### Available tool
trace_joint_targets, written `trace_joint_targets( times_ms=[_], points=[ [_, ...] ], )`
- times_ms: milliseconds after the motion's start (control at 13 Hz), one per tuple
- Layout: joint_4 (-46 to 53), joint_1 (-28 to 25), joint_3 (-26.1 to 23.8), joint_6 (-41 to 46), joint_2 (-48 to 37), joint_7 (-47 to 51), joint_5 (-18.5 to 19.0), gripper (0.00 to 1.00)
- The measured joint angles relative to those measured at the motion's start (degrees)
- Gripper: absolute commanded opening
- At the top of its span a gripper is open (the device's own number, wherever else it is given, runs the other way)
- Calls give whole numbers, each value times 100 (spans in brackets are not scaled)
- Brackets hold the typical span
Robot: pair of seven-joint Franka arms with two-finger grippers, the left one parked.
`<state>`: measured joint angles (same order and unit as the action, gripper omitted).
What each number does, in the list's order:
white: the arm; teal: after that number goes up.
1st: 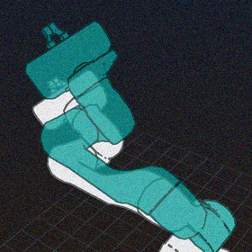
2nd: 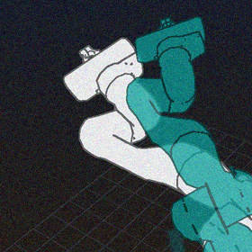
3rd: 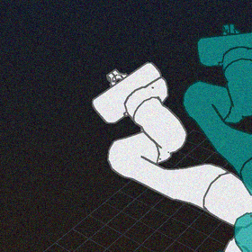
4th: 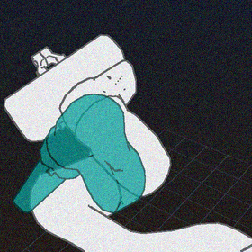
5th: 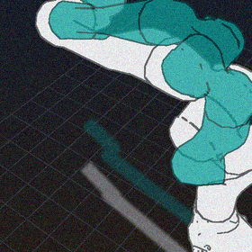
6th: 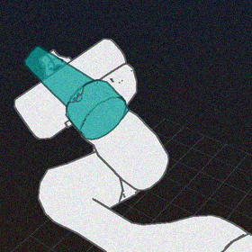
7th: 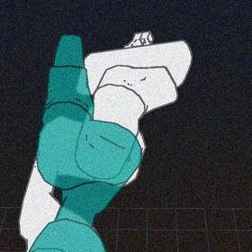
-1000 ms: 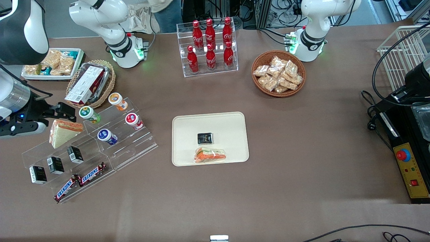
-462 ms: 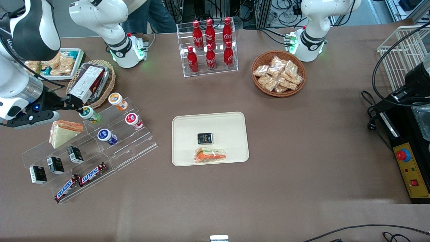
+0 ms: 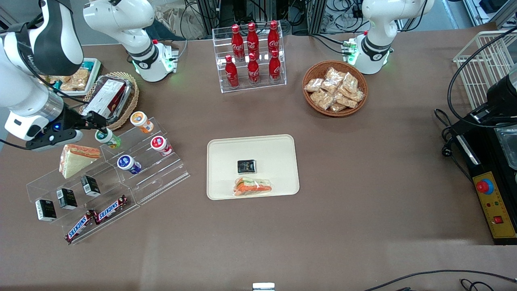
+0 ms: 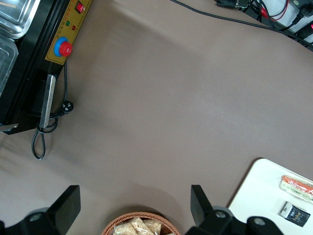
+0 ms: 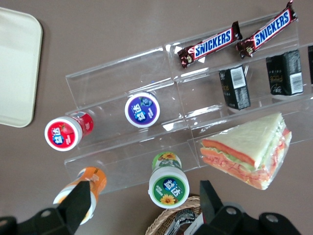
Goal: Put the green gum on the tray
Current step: 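Move the right gripper toward the green-labelled gum bottle in the acrylic rack, then lower the right gripper around the green-labelled gum bottle and close it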
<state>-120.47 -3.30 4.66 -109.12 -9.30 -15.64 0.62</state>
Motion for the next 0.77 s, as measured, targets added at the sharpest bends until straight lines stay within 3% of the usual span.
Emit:
trace_joint_targets(
  times_ms=[769],
  points=[
    [-1037,1,166,-837,-171,-647,186,99]
  ],
)
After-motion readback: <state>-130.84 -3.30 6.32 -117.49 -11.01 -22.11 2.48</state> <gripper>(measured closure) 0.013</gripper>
